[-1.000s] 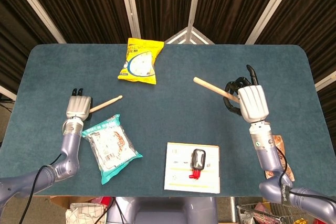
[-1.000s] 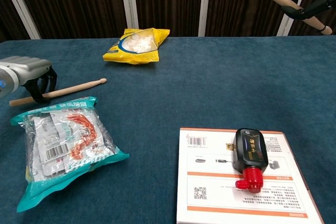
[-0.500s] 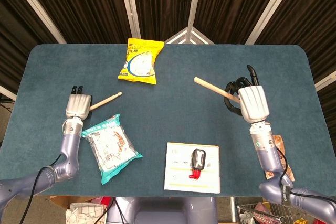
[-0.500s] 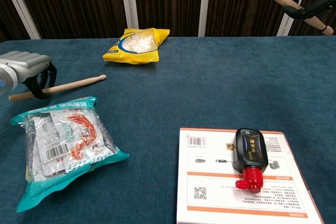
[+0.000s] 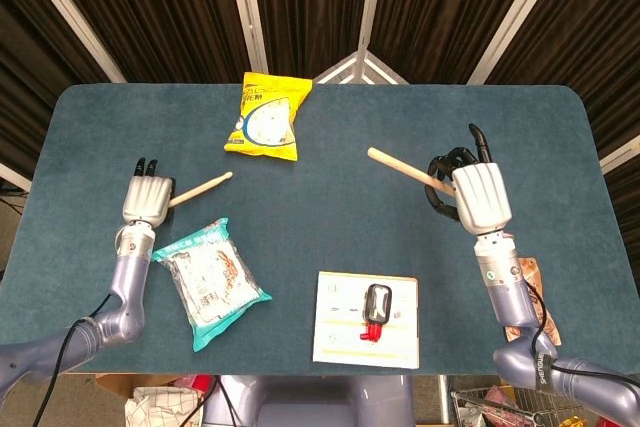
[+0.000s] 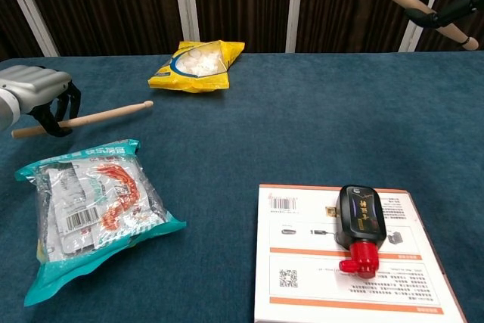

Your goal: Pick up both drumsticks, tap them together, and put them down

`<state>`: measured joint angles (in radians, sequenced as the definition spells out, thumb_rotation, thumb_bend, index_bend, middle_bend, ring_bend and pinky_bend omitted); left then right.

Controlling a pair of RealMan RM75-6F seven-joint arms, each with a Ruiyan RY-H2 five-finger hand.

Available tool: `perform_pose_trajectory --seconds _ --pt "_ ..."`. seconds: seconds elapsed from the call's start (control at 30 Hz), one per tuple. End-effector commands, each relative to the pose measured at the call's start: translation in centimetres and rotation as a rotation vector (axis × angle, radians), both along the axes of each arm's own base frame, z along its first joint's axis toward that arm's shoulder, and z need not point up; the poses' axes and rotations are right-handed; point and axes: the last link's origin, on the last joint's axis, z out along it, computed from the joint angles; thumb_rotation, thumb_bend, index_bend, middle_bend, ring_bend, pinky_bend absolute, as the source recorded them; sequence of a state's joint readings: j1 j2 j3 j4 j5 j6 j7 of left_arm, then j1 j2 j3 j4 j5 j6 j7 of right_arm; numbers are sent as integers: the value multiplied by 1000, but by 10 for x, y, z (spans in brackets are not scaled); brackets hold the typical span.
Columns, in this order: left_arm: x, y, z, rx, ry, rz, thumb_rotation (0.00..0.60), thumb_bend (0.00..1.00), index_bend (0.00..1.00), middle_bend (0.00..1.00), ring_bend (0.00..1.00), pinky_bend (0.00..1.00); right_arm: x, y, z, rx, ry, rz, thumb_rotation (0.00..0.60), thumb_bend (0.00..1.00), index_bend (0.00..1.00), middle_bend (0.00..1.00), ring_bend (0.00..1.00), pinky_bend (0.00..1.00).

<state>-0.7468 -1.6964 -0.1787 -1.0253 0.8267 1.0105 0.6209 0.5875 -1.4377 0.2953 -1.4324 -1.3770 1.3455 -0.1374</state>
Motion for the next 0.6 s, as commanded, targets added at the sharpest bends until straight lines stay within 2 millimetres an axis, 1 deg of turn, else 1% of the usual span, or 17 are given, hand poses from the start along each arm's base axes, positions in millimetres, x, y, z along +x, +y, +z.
perform_pose_trajectory --seconds 0.03,0.17,0.37,0.47,0.6 --pt "5 -3 5 14 -23 -62 600 549 625 630 97 0 1 0 0 -2 -4 -1 600 447 723 632 382 0" --pt "15 -7 16 45 -53 -170 600 556 632 633 100 0 1 -1 0 -1 -7 -1 600 446 723 633 382 0" --pt "31 -21 43 101 -126 -373 600 557 645 635 110 0 4 -2 -2 -2 -19 1 600 446 723 632 382 0" --pt "36 -29 59 135 -150 -482 600 557 651 637 111 0 5 -3 -3 -3 -29 -1 600 447 723 632 382 0" --pt "42 -37 75 158 -209 -570 600 558 660 646 121 0 7 -4 -3 -9 -31 3 600 446 723 632 384 0"
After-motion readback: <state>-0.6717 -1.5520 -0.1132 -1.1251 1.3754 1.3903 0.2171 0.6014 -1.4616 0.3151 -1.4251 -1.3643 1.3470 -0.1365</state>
